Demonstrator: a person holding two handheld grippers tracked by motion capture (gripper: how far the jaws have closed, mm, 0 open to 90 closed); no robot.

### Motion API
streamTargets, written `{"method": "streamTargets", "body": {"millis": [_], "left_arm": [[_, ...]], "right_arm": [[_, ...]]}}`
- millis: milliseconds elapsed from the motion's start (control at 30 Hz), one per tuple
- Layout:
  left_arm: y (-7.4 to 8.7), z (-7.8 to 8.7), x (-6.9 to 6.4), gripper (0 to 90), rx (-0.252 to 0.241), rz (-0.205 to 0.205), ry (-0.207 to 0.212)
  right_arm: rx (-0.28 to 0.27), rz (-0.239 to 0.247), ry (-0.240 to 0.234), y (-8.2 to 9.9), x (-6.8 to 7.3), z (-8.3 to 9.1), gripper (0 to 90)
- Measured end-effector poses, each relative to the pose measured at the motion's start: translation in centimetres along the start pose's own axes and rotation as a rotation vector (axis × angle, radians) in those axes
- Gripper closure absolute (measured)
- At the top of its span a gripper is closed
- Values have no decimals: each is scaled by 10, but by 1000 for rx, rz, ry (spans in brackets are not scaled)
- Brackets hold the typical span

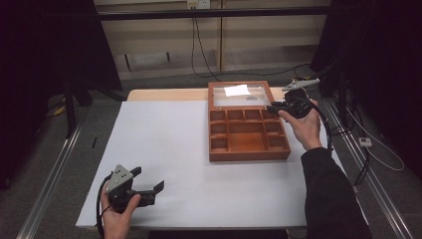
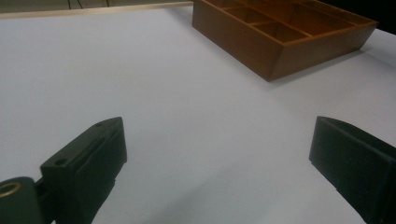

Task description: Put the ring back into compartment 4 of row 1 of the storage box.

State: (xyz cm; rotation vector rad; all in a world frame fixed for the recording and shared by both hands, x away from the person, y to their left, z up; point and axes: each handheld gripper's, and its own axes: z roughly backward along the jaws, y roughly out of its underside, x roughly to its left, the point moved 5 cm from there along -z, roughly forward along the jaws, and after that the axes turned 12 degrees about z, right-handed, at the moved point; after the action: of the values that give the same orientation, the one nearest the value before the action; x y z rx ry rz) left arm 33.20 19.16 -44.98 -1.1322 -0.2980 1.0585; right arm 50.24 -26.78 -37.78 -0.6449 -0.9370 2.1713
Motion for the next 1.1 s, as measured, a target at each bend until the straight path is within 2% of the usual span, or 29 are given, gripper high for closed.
{"method": "streamTargets", "body": {"millis": [500,1100], "left_arm": [[0,-1,0,41,-2,7,-1],[0,-1,-1,41,-1,8,-1]], "right_arm": [[18,-45,24,9,-14,-13,712],[38,-58,27,11,-13,-29,712]]}}
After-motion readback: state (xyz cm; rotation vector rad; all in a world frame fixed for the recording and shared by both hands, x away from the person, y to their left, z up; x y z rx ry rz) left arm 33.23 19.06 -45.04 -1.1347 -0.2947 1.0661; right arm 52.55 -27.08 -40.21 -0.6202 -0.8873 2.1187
